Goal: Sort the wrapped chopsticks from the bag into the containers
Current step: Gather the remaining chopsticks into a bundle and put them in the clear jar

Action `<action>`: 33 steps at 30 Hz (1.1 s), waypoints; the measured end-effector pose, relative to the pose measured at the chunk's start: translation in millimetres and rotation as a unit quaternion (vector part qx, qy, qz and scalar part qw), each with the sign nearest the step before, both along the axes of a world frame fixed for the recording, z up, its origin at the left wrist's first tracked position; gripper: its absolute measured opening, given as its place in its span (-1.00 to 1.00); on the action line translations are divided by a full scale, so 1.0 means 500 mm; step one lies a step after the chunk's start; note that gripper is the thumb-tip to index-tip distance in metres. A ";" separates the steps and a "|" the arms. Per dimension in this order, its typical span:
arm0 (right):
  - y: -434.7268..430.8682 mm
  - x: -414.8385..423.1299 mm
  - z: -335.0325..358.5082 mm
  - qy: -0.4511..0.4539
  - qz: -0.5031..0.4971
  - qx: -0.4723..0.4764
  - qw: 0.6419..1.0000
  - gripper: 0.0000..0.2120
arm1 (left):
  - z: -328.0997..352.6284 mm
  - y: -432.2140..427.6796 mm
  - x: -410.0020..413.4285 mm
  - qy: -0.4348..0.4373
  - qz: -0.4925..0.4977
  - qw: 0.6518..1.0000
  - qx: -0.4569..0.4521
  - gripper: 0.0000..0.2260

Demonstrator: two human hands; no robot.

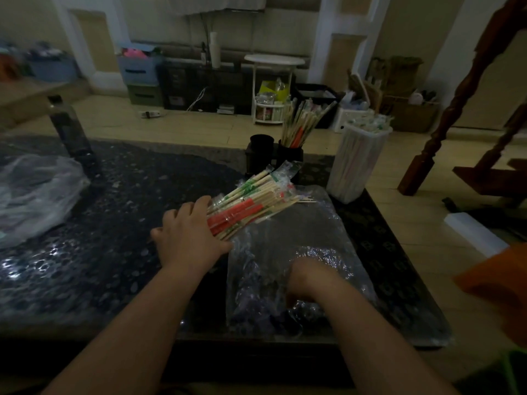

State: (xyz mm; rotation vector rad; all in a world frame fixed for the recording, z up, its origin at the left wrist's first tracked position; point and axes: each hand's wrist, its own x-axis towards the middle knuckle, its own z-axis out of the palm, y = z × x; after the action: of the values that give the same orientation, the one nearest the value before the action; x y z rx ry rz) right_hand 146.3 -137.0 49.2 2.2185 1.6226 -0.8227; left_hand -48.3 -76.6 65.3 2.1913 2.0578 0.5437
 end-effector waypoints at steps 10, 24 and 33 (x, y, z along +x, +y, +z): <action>-0.017 -0.057 -0.057 -0.065 -0.071 0.204 0.974 -0.66 | 0.001 0.003 0.003 -0.014 0.000 1.000 -0.007 -0.12; -0.002 -0.070 -0.090 0.261 -0.299 0.340 0.852 -0.50 | 0.003 0.019 -0.005 -0.015 0.030 0.999 -0.007 -0.08; -0.014 -0.062 -0.088 0.058 -0.147 0.380 0.911 -0.79 | 0.008 0.025 -0.003 -0.027 0.033 0.999 -0.021 -0.09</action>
State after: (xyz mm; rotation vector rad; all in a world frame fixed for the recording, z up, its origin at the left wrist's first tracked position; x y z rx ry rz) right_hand 115.2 -144.1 5.2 3.0527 1.9214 -0.4115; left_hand -49.7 -64.3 69.2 2.0692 2.1001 0.5539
